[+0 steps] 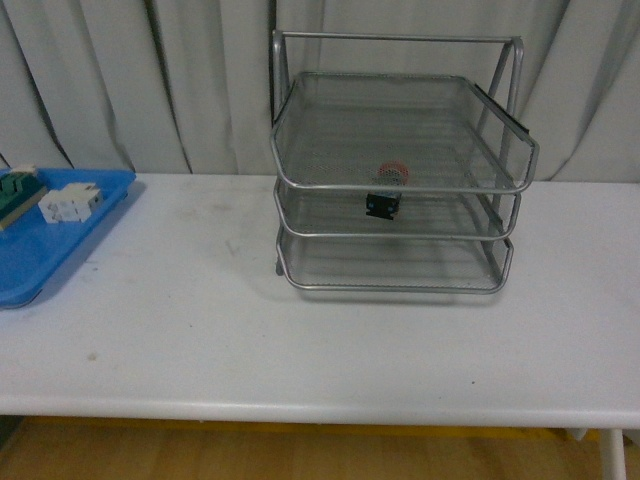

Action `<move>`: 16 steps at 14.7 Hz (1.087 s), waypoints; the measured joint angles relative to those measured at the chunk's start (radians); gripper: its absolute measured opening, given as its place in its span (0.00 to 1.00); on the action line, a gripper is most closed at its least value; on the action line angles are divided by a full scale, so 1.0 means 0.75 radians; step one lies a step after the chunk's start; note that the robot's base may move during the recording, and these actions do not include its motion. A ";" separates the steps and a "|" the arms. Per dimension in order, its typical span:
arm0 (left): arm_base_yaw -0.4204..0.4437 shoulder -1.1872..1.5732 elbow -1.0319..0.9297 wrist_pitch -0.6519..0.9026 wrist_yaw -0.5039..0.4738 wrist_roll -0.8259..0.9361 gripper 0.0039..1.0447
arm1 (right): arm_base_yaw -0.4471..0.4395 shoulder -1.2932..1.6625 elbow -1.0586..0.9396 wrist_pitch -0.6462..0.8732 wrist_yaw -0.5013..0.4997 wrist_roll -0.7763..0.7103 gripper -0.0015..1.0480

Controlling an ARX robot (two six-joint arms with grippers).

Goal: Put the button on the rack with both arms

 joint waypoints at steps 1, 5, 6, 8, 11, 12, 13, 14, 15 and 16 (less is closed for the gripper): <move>0.000 0.000 0.000 -0.001 -0.001 0.000 0.94 | 0.000 -0.002 0.000 0.007 0.000 0.000 0.02; 0.000 0.000 0.000 0.000 0.000 0.000 0.94 | 0.000 -0.003 0.000 0.004 0.000 0.000 0.02; 0.000 0.000 0.000 -0.001 0.000 0.000 0.94 | 0.000 -0.003 0.000 0.004 0.000 -0.001 0.10; 0.000 0.000 0.000 -0.001 0.000 0.000 0.94 | 0.000 -0.003 0.000 0.004 0.000 -0.001 0.35; 0.000 0.000 0.000 0.000 0.000 0.000 0.94 | 0.000 -0.003 0.000 0.004 0.000 -0.001 0.71; 0.000 0.000 0.000 0.000 0.000 0.000 0.94 | 0.000 -0.003 0.000 0.004 0.000 -0.001 0.84; 0.000 0.000 0.000 -0.001 0.000 0.000 0.94 | 0.000 -0.003 0.000 0.004 0.000 -0.001 0.96; 0.000 0.000 0.000 0.000 0.000 0.000 0.94 | 0.000 -0.003 -0.001 0.004 0.000 -0.001 0.93; 0.000 0.000 0.000 0.000 0.000 0.000 0.94 | 0.000 -0.003 0.000 0.004 0.000 -0.001 0.94; 0.000 0.000 0.000 0.000 0.000 0.000 0.94 | 0.000 -0.003 0.000 0.004 0.000 -0.001 0.94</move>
